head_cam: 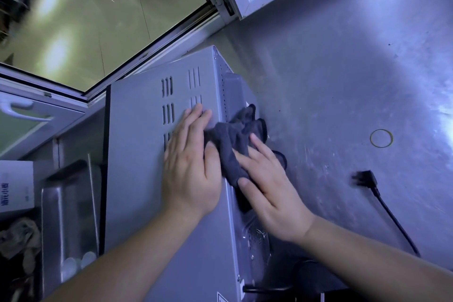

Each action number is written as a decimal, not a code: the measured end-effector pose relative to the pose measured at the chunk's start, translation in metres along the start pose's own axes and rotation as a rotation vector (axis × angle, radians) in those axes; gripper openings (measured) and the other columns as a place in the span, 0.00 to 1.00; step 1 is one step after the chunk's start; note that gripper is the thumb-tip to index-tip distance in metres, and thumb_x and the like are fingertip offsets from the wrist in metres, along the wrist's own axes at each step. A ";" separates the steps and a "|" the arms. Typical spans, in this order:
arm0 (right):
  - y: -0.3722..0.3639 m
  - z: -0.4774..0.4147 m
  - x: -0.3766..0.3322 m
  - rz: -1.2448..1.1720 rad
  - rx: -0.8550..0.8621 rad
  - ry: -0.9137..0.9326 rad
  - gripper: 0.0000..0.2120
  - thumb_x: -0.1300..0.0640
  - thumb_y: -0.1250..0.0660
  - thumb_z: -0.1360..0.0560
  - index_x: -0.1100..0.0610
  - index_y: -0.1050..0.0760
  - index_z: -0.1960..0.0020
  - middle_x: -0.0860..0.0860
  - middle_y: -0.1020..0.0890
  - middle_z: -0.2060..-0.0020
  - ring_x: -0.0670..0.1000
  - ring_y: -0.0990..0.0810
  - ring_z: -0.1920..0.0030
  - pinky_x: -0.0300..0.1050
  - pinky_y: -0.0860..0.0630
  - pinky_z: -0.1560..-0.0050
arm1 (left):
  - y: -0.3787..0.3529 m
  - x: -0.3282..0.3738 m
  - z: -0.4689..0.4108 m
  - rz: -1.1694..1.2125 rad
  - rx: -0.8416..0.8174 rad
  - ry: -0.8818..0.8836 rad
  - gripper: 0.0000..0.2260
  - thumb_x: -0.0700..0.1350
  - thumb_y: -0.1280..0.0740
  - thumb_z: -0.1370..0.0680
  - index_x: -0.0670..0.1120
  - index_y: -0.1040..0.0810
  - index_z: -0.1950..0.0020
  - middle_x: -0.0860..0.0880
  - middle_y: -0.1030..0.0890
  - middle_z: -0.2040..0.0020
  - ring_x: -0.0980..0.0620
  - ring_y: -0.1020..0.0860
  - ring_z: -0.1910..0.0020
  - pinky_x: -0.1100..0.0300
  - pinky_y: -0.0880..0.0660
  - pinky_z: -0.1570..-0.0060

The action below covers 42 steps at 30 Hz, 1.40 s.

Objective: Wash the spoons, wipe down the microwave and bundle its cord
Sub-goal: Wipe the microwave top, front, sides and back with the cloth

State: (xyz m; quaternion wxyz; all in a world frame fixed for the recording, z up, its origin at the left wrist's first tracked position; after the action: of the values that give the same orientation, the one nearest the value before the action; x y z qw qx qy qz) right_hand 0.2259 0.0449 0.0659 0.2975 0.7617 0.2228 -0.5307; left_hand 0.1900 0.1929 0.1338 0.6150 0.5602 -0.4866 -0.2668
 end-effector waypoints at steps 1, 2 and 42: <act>0.002 -0.005 0.001 0.012 -0.003 0.032 0.22 0.65 0.38 0.19 0.59 0.31 0.25 0.45 0.31 0.25 0.42 0.44 0.20 0.51 0.48 0.20 | 0.000 -0.001 0.000 0.001 0.001 0.001 0.24 0.46 0.47 0.19 0.47 0.30 0.23 0.52 0.33 0.20 0.53 0.39 0.19 0.44 0.38 0.23; 0.005 -0.015 0.002 0.032 -0.006 0.058 0.22 0.65 0.38 0.19 0.60 0.31 0.25 0.46 0.30 0.26 0.41 0.42 0.21 0.50 0.49 0.20 | 0.000 -0.001 0.000 -0.003 0.001 0.003 0.24 0.47 0.47 0.19 0.46 0.30 0.22 0.52 0.33 0.20 0.53 0.39 0.19 0.44 0.37 0.23; -0.024 0.023 0.111 -0.372 0.200 -1.074 0.17 0.42 0.45 0.18 0.41 0.28 0.31 0.44 0.19 0.38 0.50 0.22 0.37 0.56 0.28 0.30 | -0.001 -0.002 0.000 -0.029 0.027 0.042 0.26 0.49 0.45 0.20 0.48 0.29 0.22 0.53 0.32 0.20 0.55 0.39 0.19 0.51 0.40 0.21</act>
State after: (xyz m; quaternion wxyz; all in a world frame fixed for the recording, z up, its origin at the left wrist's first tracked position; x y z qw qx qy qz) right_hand 0.2316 0.0489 -0.0502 0.1972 0.3579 0.1197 -0.9048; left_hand 0.1892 0.1942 0.1324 0.6134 0.5810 -0.4691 -0.2573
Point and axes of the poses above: each hand's wrist, its own z-axis away from the middle knuckle, its own y-axis out of the back of the hand, x = y × z, the point moved 4 cm from there along -z, towards the middle knuckle
